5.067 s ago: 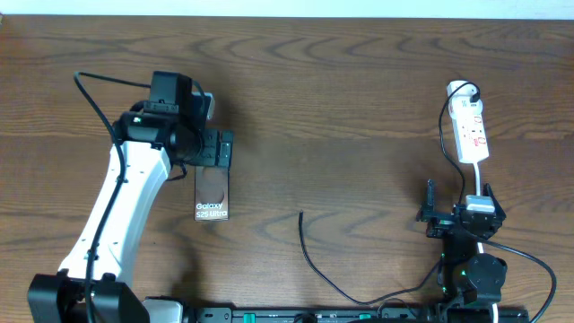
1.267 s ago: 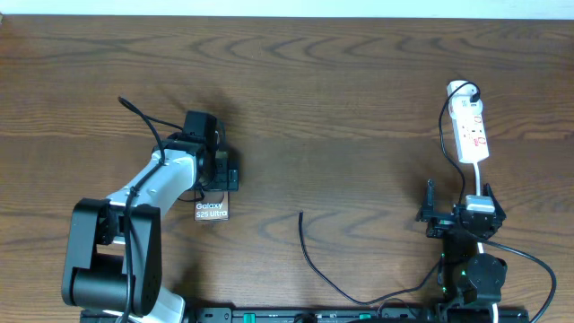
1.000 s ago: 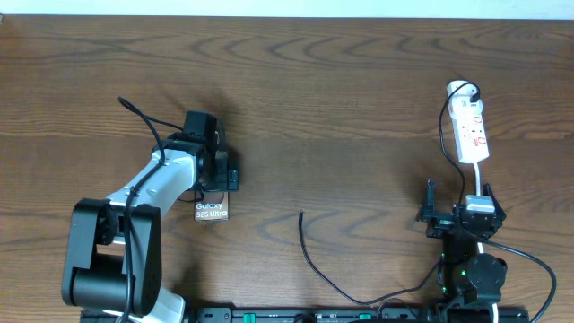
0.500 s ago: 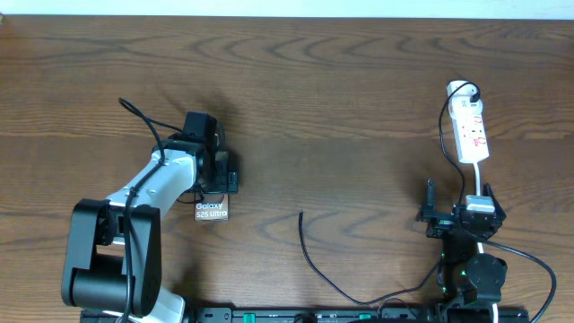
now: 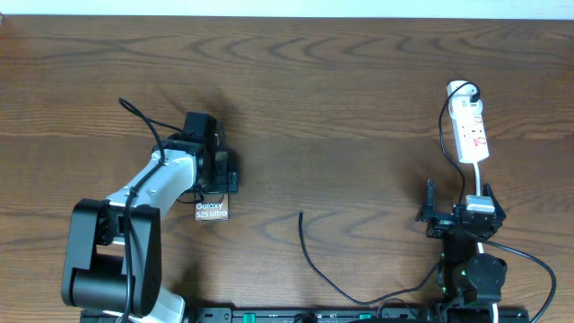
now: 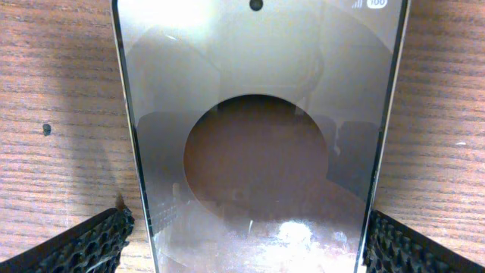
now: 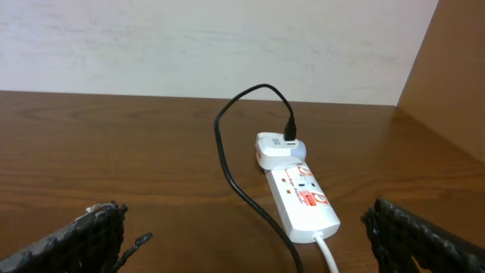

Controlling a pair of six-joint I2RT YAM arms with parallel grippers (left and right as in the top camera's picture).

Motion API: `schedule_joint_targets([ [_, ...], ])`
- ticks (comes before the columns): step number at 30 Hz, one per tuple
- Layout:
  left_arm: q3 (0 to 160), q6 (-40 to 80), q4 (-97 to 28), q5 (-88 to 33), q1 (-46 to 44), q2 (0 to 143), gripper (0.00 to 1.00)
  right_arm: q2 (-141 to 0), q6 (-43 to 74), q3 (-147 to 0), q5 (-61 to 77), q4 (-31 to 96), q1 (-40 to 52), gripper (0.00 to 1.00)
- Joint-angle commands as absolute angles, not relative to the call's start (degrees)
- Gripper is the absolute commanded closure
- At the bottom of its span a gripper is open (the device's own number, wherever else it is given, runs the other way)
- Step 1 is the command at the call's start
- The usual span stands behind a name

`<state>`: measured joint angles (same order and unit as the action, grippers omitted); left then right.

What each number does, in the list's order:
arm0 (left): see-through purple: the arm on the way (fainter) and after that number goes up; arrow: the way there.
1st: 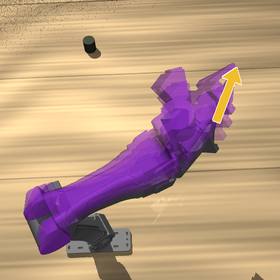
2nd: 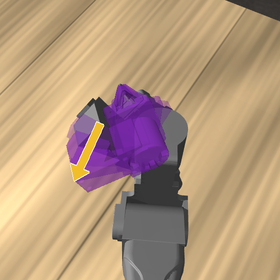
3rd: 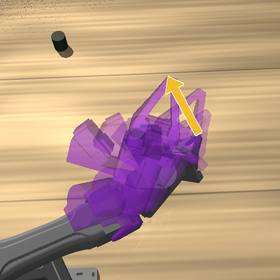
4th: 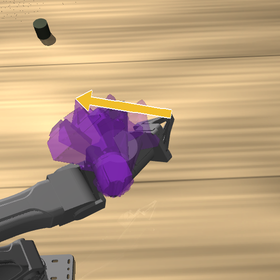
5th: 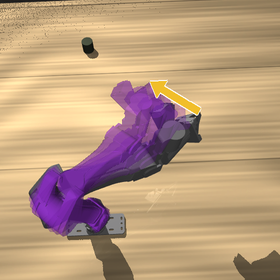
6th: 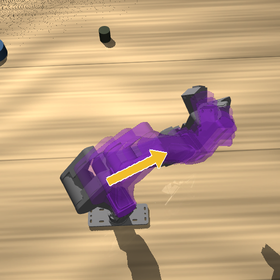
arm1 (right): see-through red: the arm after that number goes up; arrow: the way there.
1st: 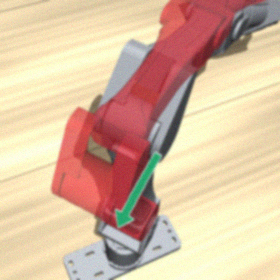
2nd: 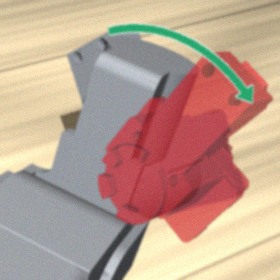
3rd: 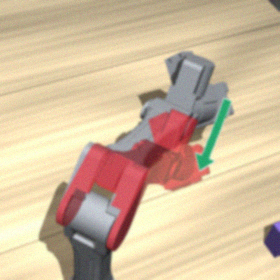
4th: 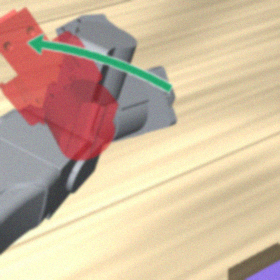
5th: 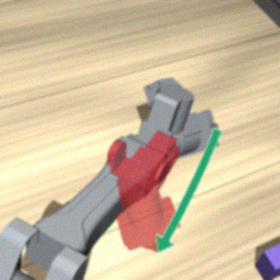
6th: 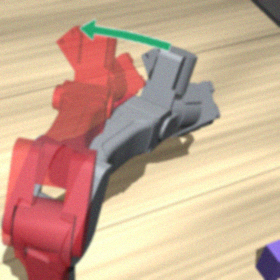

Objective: Plug charger to phone and switch on socket
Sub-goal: 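Lower the left gripper around the phone's long edges, then close the left gripper on the phone sides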

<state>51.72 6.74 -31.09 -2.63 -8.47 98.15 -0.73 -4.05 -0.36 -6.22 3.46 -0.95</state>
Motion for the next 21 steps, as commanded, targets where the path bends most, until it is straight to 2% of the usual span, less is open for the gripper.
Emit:
schedule_joint_targets([
  [1, 50.72, 7.42, -32.27, -2.55, -8.6, 99.35, 0.02, -0.64, -4.82, -0.32, -6.31, 3.68, -1.08, 0.01],
  [11, 50.72, 7.42, -32.27, -2.55, -8.6, 99.35, 0.01, -0.64, -4.82, -0.32, -6.31, 3.68, -1.08, 0.01],
  [16, 50.72, 7.42, -32.27, -2.57, -8.6, 99.35, 0.07, -0.64, -4.82, -0.32, -6.31, 3.7, -1.08, 0.01],
  [21, 50.72, 7.42, -32.27, -2.57, -8.6, 99.35, 0.08, -0.64, -4.82, -0.32, -6.31, 3.68, -1.08, 0.01],
])
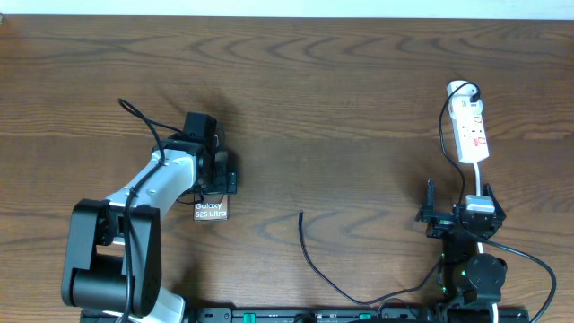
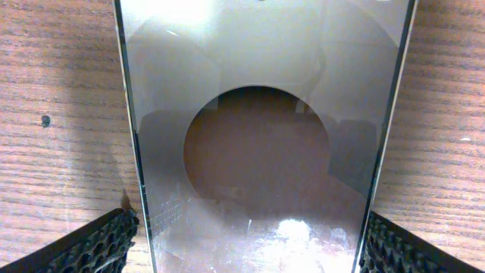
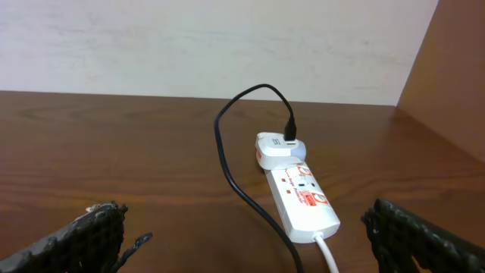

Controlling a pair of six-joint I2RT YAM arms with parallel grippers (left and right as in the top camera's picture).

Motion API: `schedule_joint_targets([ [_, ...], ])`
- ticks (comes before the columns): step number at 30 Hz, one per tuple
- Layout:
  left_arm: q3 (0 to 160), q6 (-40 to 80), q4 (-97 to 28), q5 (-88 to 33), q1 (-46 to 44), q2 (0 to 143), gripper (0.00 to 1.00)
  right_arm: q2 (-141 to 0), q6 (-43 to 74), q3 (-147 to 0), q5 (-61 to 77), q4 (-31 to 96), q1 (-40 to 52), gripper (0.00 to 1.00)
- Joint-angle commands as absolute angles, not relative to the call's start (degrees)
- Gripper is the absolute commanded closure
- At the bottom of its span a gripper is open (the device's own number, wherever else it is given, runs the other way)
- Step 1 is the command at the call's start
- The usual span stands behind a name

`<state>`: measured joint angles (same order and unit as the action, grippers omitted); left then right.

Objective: Plug charger to phone and switch on socket
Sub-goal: 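Close the left gripper on the phone sides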

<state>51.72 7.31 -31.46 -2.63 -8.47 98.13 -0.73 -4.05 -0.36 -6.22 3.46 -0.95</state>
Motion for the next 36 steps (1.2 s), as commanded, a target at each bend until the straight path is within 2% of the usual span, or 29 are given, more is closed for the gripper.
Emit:
schedule_joint_targets([
  [1, 50.72, 7.42, -32.27, -2.55, -8.6, 99.35, 0.09, -0.64, -4.82, -0.32, -6.31, 3.7, -1.08, 0.01],
  [5, 50.72, 7.42, -32.27, -2.55, -8.6, 99.35, 0.12, -0.64, -4.82, -0.32, -6.31, 3.7, -1.08, 0.01],
  [36, 50.72, 7.42, -32.25, -2.55, -8.6, 99.37, 0.16, -0.64, -4.82, -0.32, -6.31, 3.7, -1.08, 0.01],
])
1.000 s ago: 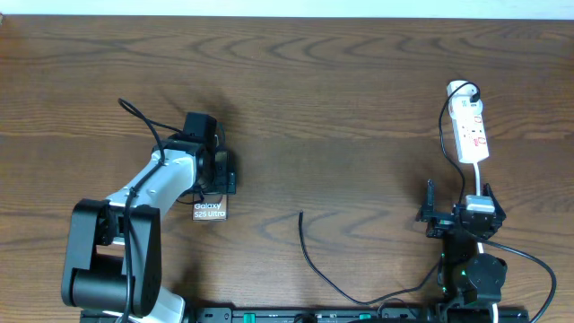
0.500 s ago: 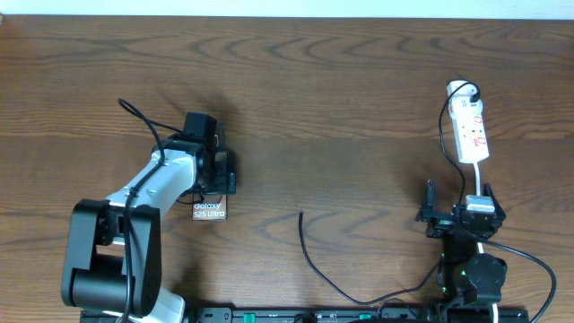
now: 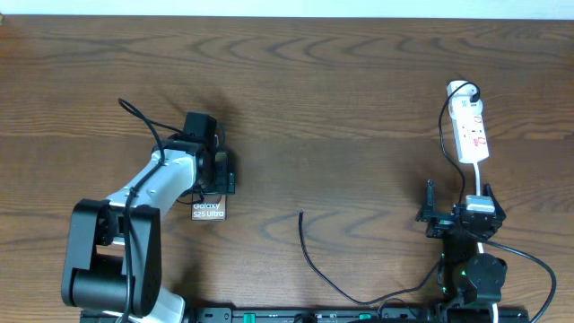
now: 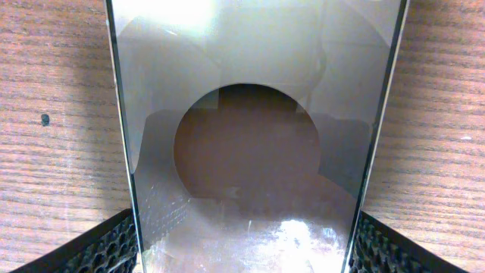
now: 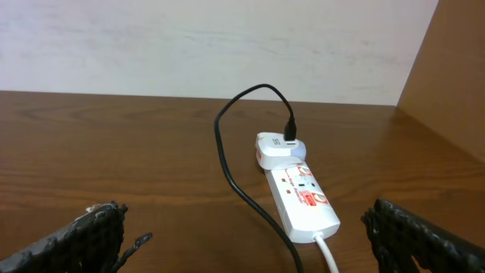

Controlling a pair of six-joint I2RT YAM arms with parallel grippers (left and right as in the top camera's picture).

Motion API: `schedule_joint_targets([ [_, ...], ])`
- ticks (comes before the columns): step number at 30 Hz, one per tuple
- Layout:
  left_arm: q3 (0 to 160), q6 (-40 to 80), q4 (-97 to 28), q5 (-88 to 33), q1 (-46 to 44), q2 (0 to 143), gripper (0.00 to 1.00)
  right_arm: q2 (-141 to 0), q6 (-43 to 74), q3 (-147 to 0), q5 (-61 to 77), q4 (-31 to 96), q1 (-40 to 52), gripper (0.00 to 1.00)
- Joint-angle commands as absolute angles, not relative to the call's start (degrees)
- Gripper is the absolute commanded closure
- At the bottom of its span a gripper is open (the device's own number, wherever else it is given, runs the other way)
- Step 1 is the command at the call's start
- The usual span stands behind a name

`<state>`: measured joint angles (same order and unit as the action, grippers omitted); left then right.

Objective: Plug charger to phone and switch on socket
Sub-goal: 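Close the left gripper on the phone sides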

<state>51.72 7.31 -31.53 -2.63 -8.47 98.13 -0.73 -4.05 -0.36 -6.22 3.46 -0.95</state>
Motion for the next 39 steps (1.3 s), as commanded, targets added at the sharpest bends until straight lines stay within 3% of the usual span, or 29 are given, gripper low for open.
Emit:
schedule_joint_targets([
  [1, 50.72, 7.42, -32.25, -2.55, -8.6, 99.37, 0.16, -0.64, -4.8, -0.32, -6.31, 3.7, -1.08, 0.01],
  [22, 50.72, 7.42, -32.25, -2.55, -8.6, 99.37, 0.3, -0.64, -4.82, -0.32, -6.31, 3.7, -1.08, 0.01],
  [27, 50.74, 7.4, -32.25, -2.52, -8.6, 99.35, 0.51, -0.64, -4.82, -0.32, -6.31, 3.7, -1.08, 0.01],
  [32, 50.74, 7.4, -32.25, -2.5, -8.6, 99.35, 0.92, -0.64, -4.82, -0.32, -6.31, 3.68, -1.08, 0.01],
  [39, 50.92, 7.38, -32.25, -2.48, -8.6, 99.33, 0.93, -0.64, -4.82, -0.32, -6.31, 3.68, -1.08, 0.01],
])
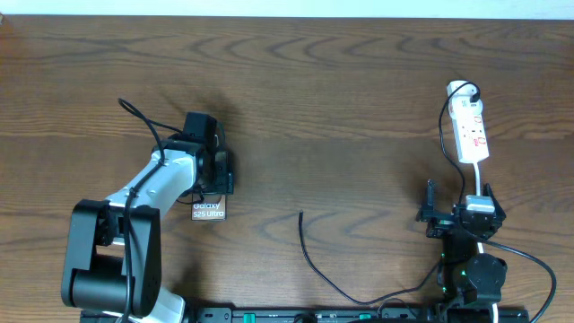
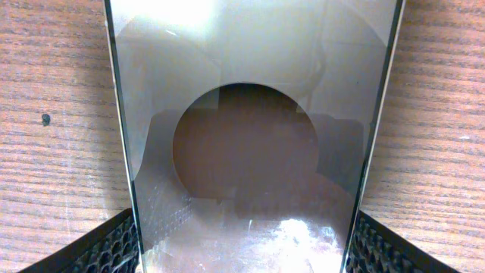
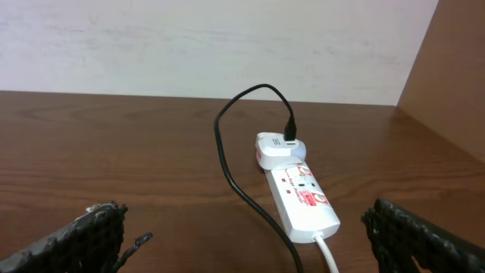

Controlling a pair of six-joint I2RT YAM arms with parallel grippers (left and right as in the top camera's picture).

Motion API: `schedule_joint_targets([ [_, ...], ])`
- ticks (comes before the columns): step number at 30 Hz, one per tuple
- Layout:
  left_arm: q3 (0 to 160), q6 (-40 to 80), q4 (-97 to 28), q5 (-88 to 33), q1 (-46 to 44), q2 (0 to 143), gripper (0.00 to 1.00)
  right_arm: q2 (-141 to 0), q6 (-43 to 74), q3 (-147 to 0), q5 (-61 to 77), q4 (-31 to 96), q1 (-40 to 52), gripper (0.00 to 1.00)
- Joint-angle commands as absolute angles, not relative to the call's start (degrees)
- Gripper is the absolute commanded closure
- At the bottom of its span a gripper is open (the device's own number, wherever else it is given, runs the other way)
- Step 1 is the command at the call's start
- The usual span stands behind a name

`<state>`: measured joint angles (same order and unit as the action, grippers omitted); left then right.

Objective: Plug charger to phone and switch on socket
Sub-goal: 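Close the left gripper on the phone sides, then lift the phone and tilt it upright with the left gripper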

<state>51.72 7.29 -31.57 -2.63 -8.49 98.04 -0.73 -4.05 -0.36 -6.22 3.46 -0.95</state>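
The phone [image 2: 250, 136] lies screen up on the wooden table, and its glass fills the left wrist view. My left gripper [image 2: 246, 254] is shut on the phone, with the black fingers [image 2: 114, 246] pressed against both long edges. From overhead the left gripper [image 1: 215, 182] covers most of the phone [image 1: 208, 212], leaving only its labelled end in sight. The charger's black cable [image 1: 314, 260] ends loose at mid-table. A white charger plug [image 3: 274, 150] sits in the white socket strip [image 3: 303, 199]. My right gripper [image 3: 250, 235] is open, apart from both.
The socket strip [image 1: 471, 130] lies at the far right of the table, with the right gripper [image 1: 457, 215] just in front of it. The cable [image 3: 235, 182] runs from the plug past the strip toward the front edge.
At first my left gripper's fingers stood a little off each long edge of the phone. They then stood closer, and by the last earlier moment they were against the edges, with the phone nudged slightly left. The right arm has stayed still throughout.
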Motion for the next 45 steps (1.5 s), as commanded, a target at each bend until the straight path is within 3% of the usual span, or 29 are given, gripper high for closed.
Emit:
schedule_joint_targets([
  [1, 50.98, 7.38, -32.27, -2.48, -8.6, 99.33, 0.93, -0.64, -4.82, -0.32, -6.31, 3.7, -1.08, 0.01],
  [27, 65.41, 7.18, -42.41, -4.27, -8.6, 99.11, 0.93, -0.64, -4.82, -0.32, -6.31, 3.7, -1.08, 0.01],
  [38, 67.53, 7.92, -43.22, -30.92, -8.6, 99.11, 0.93, -0.64, -4.82, -0.32, -6.31, 3.7, -1.08, 0.01],
  [45, 67.53, 14.96, -40.73, -45.67, -8.6, 99.11, 0.93, -0.64, -4.82, -0.32, -6.31, 3.7, -1.08, 0.01],
])
